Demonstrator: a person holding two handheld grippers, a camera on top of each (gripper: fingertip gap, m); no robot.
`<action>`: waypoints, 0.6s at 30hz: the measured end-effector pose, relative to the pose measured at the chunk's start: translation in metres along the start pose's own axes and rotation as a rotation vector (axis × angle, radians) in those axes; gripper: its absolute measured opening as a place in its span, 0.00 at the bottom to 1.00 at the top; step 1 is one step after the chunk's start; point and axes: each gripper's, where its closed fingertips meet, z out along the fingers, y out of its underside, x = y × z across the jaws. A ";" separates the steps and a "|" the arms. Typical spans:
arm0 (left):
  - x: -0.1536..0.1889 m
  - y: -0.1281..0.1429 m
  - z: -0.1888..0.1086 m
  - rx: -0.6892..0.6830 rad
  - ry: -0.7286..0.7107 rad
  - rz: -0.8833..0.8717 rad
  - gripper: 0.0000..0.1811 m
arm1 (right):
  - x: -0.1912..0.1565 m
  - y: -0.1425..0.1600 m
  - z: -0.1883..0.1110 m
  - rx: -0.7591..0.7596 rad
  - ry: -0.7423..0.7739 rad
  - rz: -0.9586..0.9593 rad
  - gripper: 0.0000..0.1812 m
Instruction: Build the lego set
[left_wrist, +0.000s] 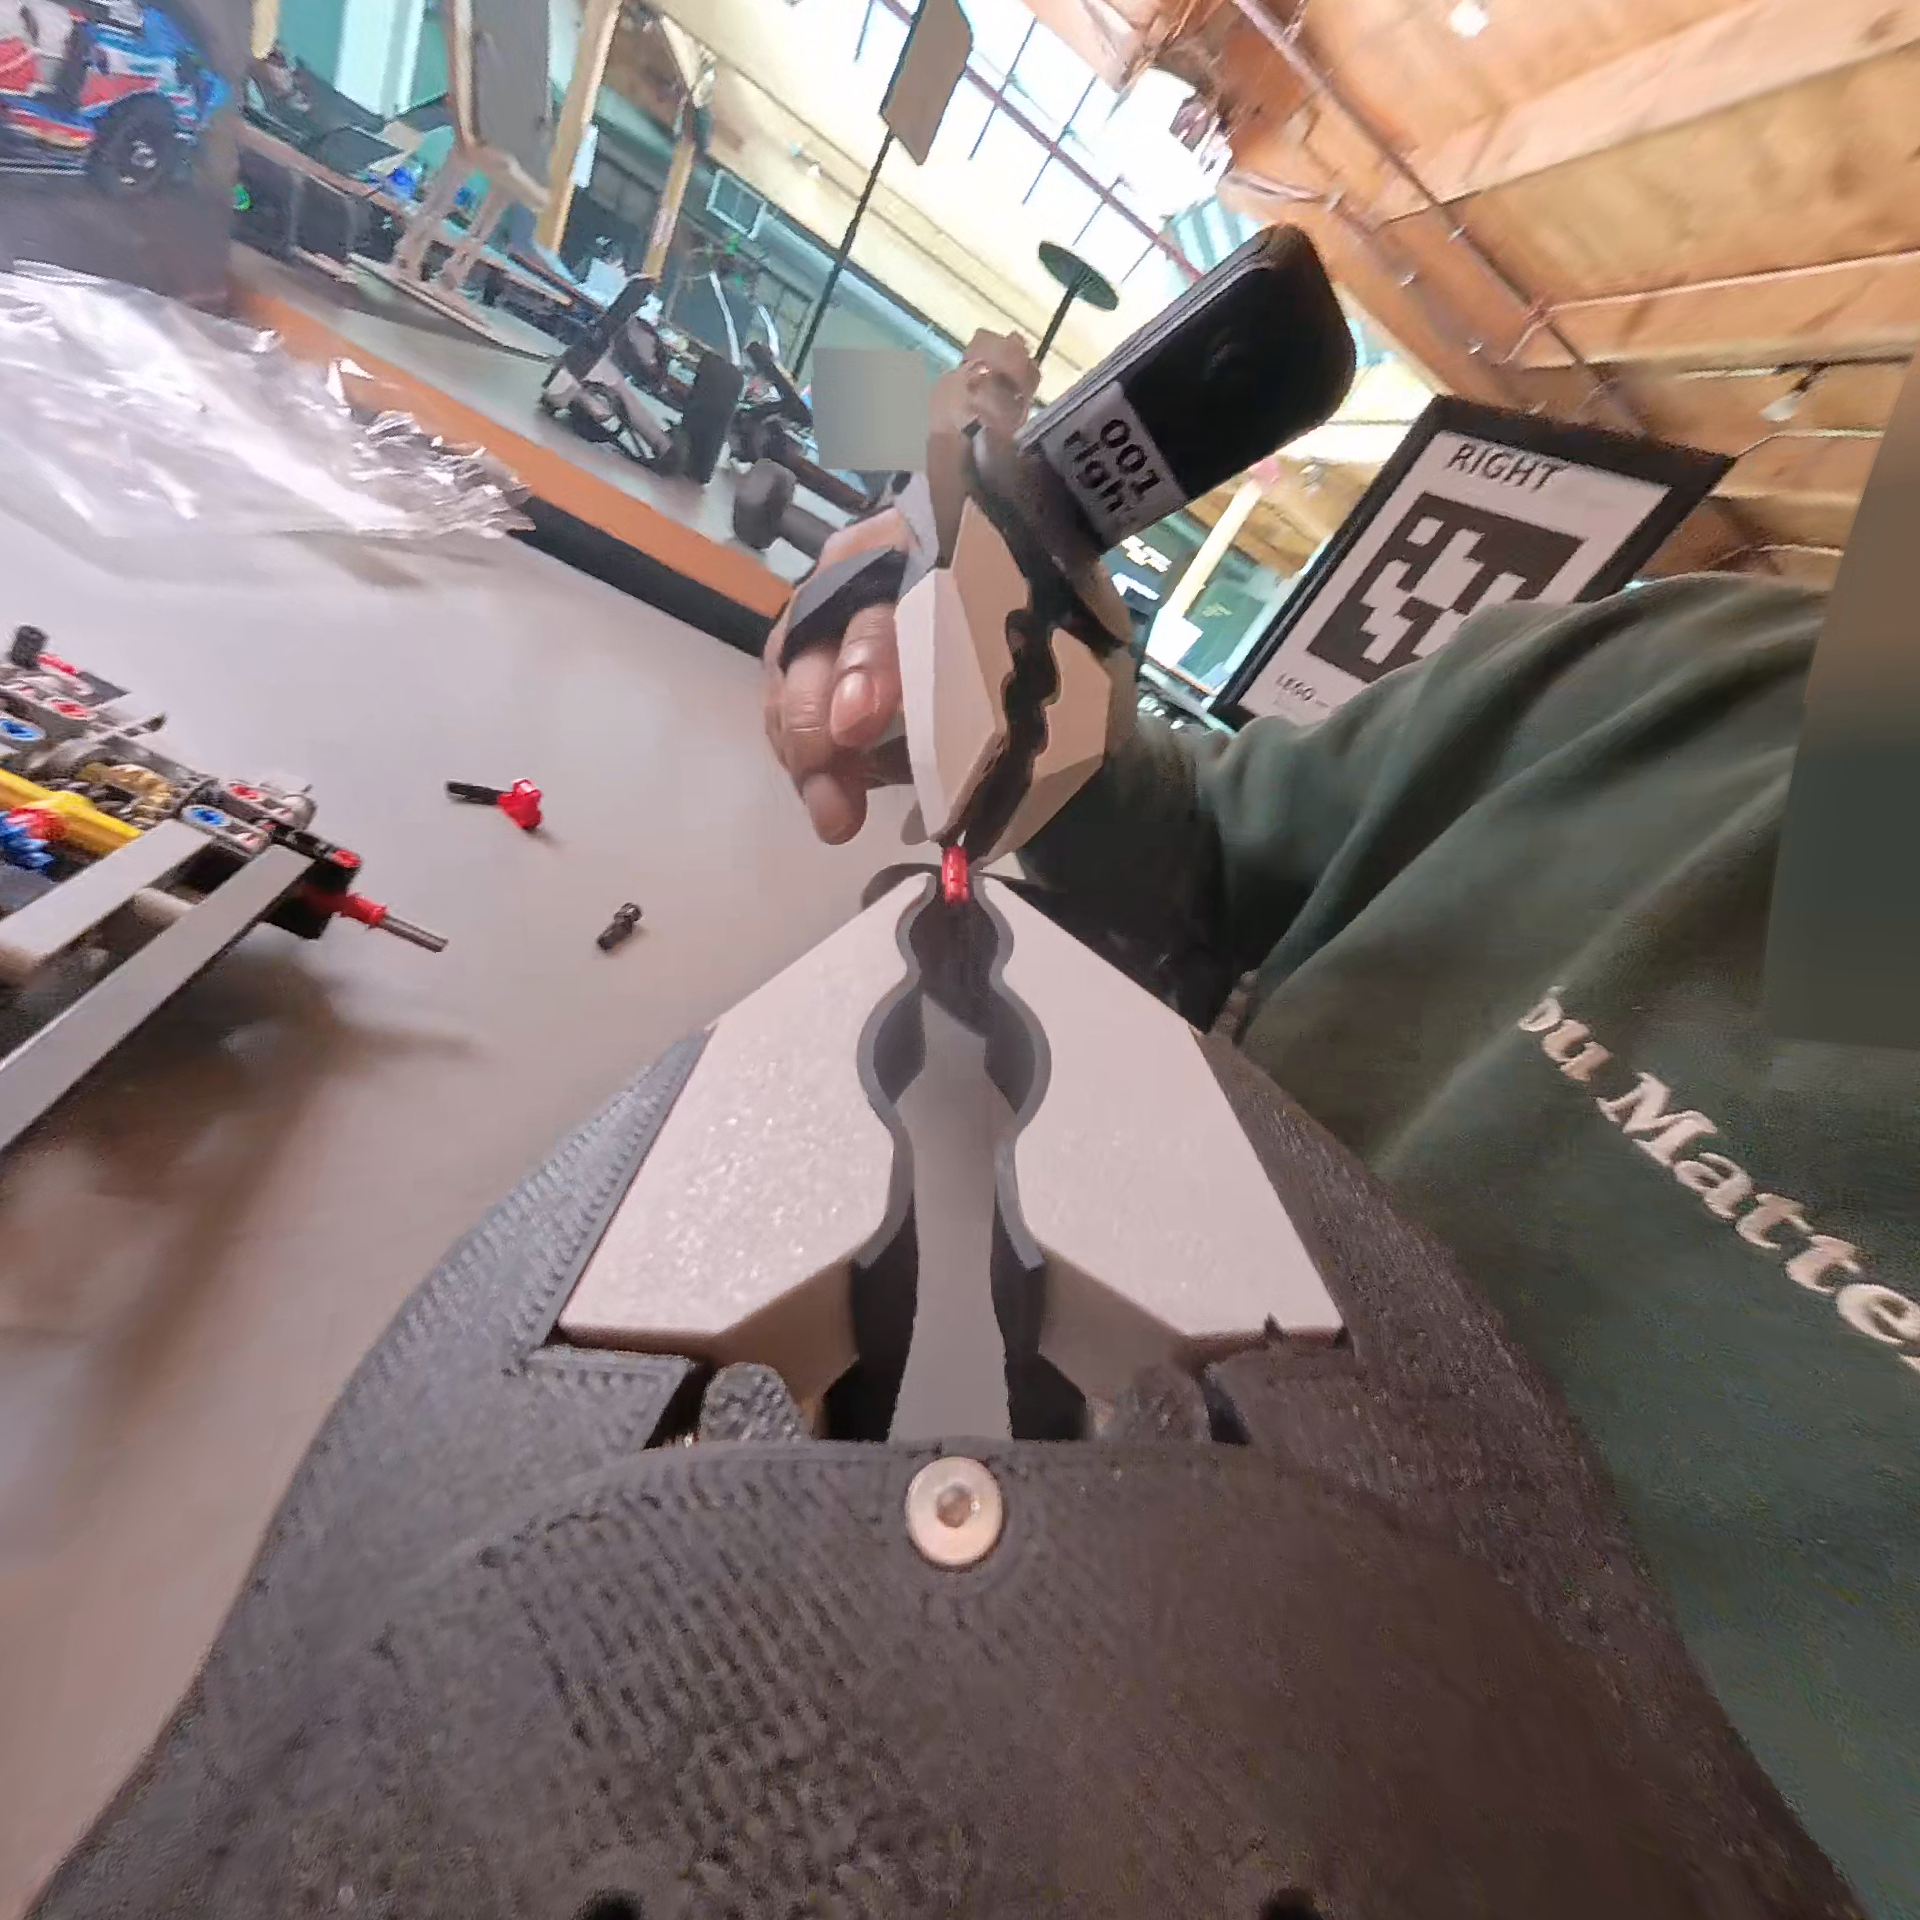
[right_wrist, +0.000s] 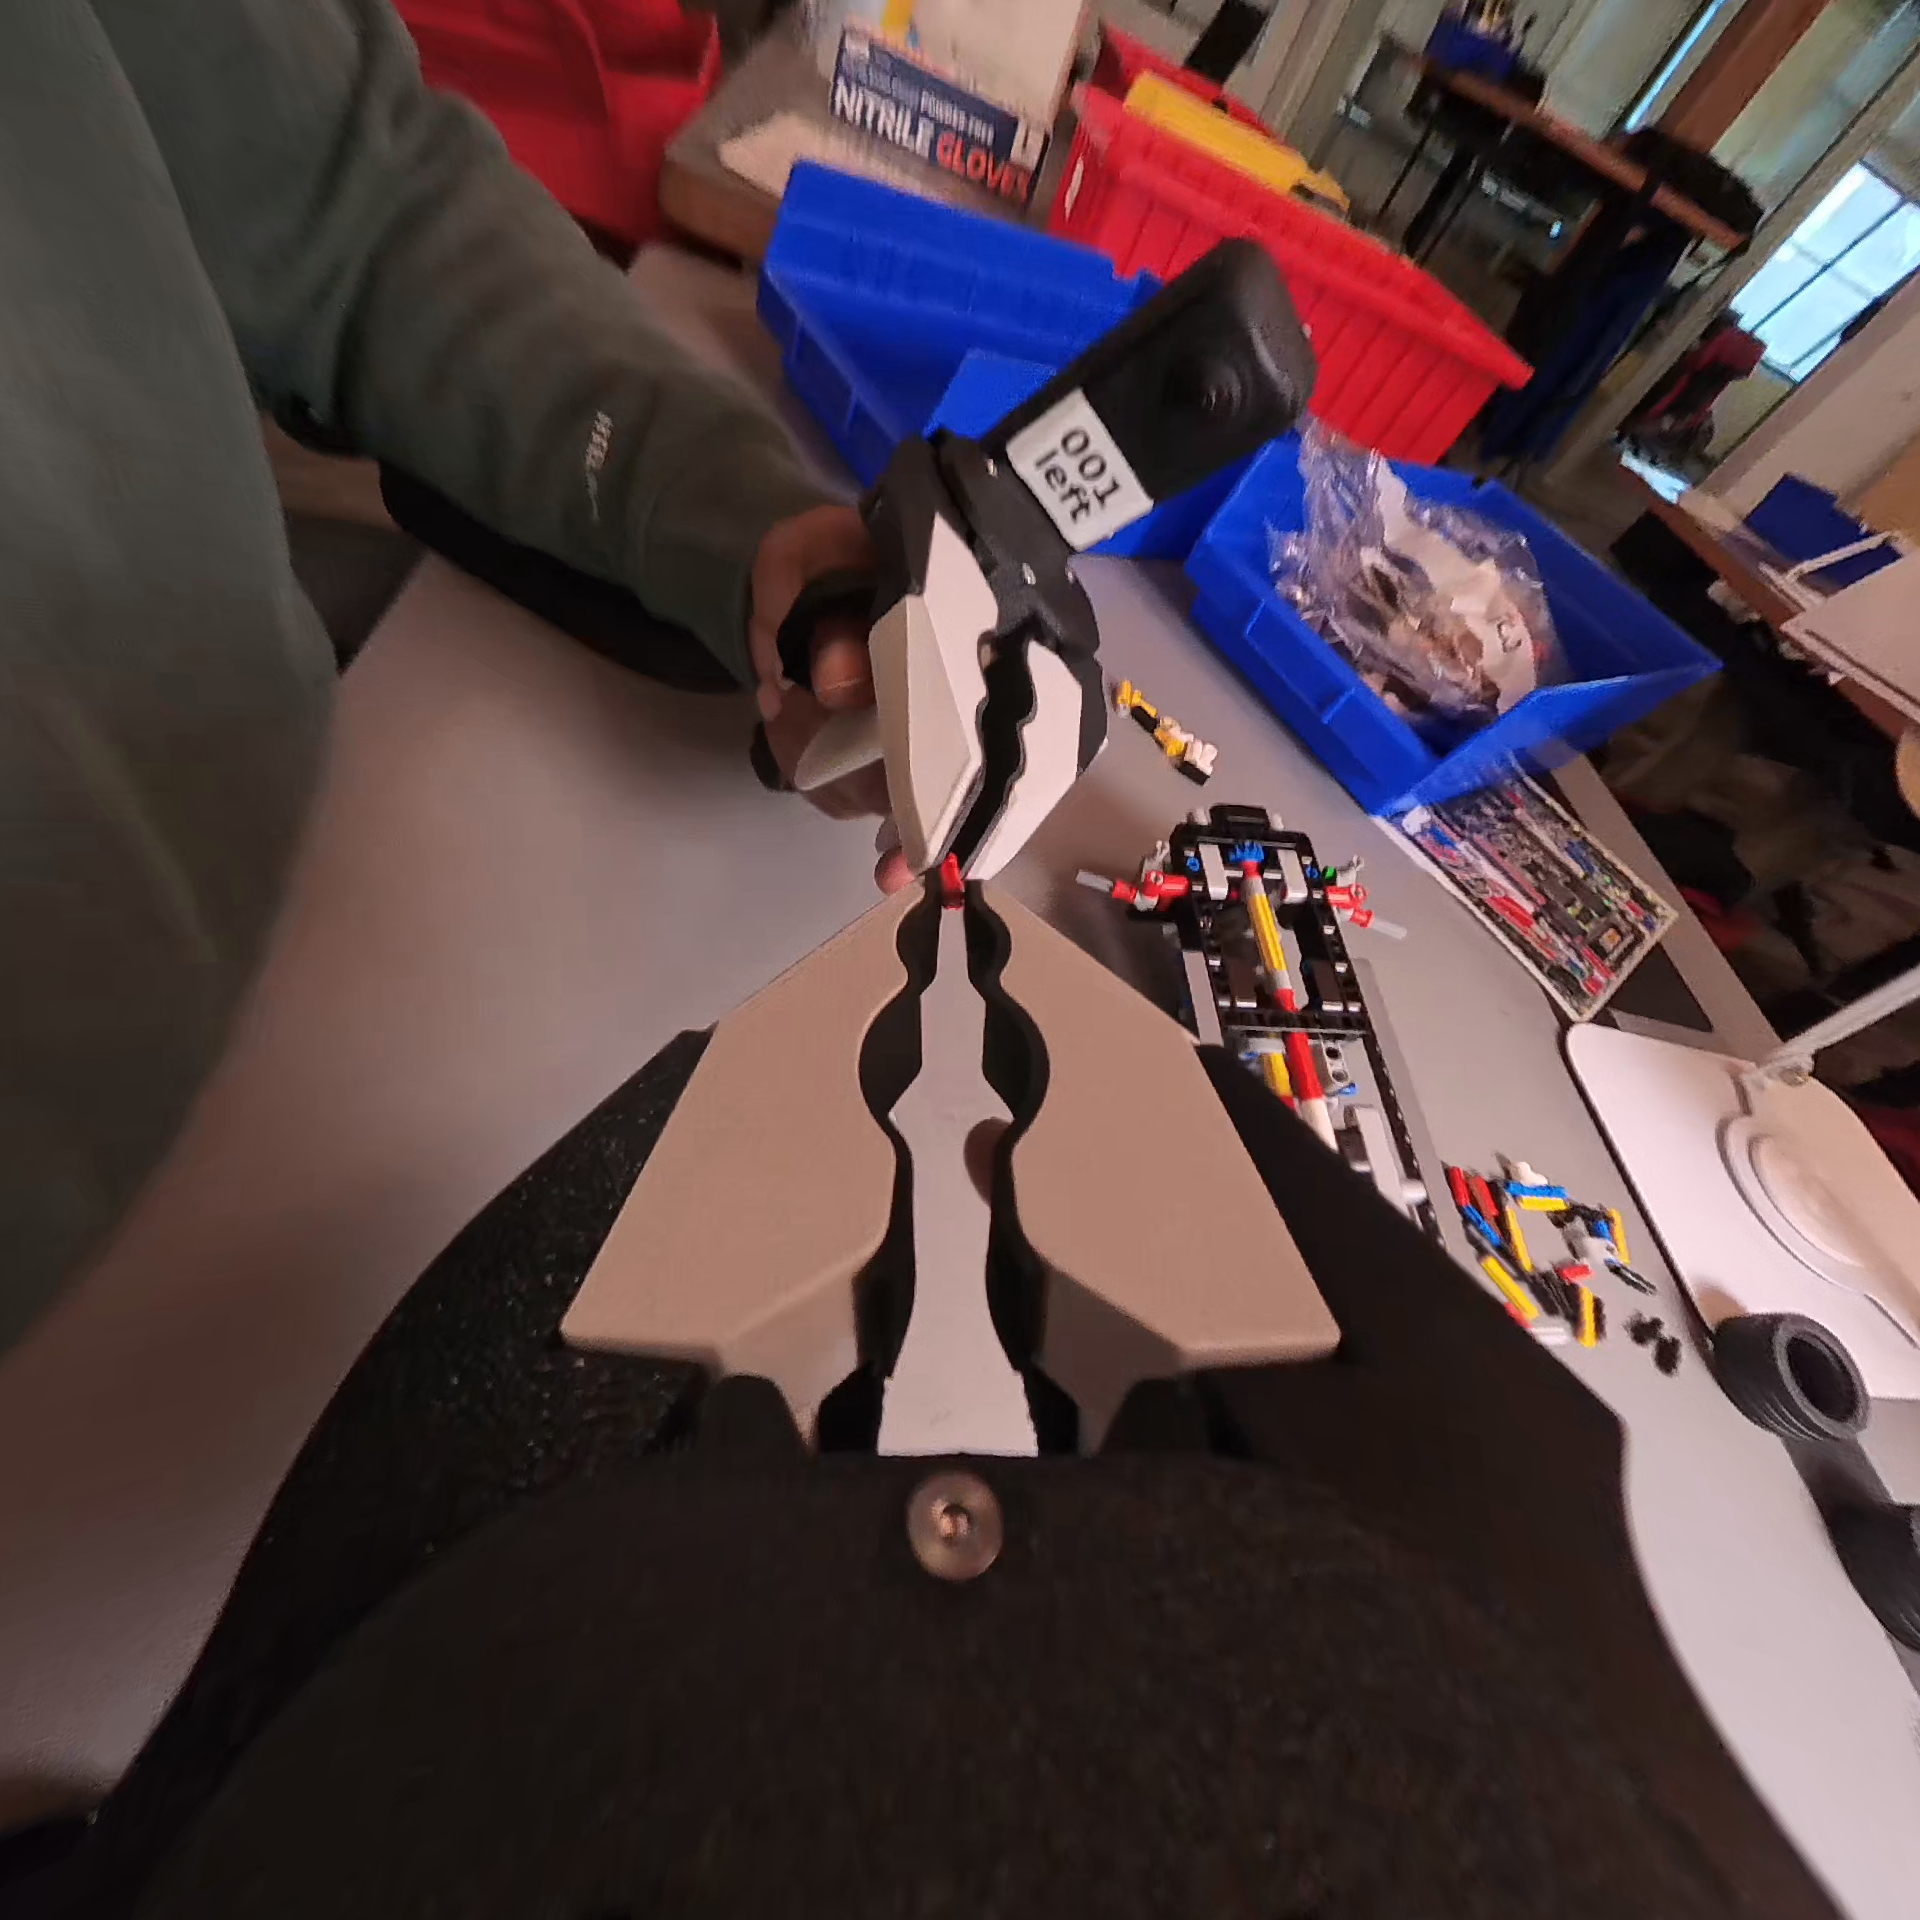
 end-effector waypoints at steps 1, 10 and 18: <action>0.003 -0.001 0.000 0.008 0.021 -0.011 0.01 | -0.001 -0.003 -0.001 0.026 -0.001 0.005 0.01; 0.008 0.002 0.002 0.000 0.079 -0.067 0.01 | -0.007 -0.002 0.000 0.032 -0.040 -0.012 0.01; -0.030 0.019 -0.010 -0.178 -0.184 0.107 0.11 | 0.004 0.038 0.000 -0.227 -0.044 0.126 0.00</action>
